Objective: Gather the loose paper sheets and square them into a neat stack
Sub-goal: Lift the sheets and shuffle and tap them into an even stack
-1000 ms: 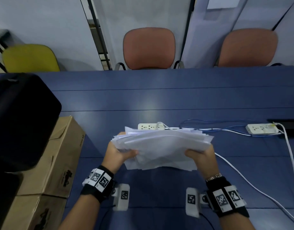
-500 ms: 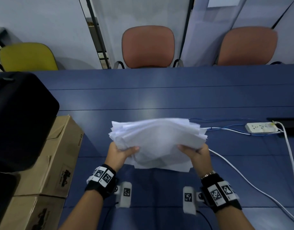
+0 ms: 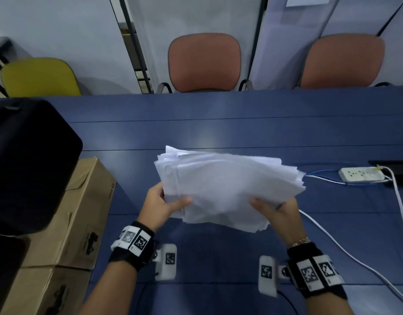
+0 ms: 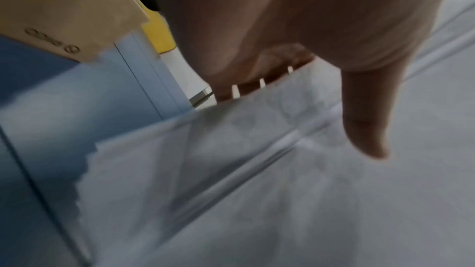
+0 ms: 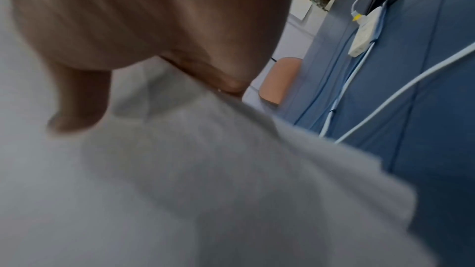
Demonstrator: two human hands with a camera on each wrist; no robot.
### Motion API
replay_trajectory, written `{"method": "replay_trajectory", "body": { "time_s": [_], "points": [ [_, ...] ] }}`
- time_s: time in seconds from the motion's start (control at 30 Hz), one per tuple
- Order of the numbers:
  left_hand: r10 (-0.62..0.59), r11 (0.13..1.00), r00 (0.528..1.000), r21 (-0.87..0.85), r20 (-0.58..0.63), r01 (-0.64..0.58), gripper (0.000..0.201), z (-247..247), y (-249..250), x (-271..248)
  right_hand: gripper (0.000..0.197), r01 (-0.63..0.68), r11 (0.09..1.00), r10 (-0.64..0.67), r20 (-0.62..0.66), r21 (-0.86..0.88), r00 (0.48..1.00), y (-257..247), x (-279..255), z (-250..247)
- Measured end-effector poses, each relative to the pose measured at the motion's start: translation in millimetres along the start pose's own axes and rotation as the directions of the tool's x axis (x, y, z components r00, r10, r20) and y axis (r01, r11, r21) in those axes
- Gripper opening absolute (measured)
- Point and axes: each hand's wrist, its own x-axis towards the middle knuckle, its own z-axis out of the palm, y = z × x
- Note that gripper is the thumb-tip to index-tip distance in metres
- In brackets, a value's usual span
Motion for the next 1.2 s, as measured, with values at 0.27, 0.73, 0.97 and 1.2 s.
{"method": "replay_trajectory", "body": {
  "time_s": [0.27,0.73,0.97,1.2],
  "points": [
    [0.036,0.994,0.999,-0.105,-0.023,-0.038,0.051,-7,8,-10,0.019,0.044,0.997,-0.047,0.047,0.064,0.998,-11,-12,-2],
    [0.149,0.988,0.989,-0.034,-0.016,-0.15,0.035,24,30,-31,0.027,0.058,0.996,-0.058,-0.001,0.071,0.998,-11,-28,19],
    [0.149,0.988,0.988,-0.045,-0.033,-0.15,0.056,27,41,-22,0.022,0.021,0.998,-0.015,-0.092,0.062,0.996,-12,-12,23],
    [0.193,0.977,0.981,-0.096,0.027,-0.19,0.049,11,29,-18,0.029,0.069,0.993,-0.057,-0.119,0.095,0.991,-16,-9,14]
  ]
}}
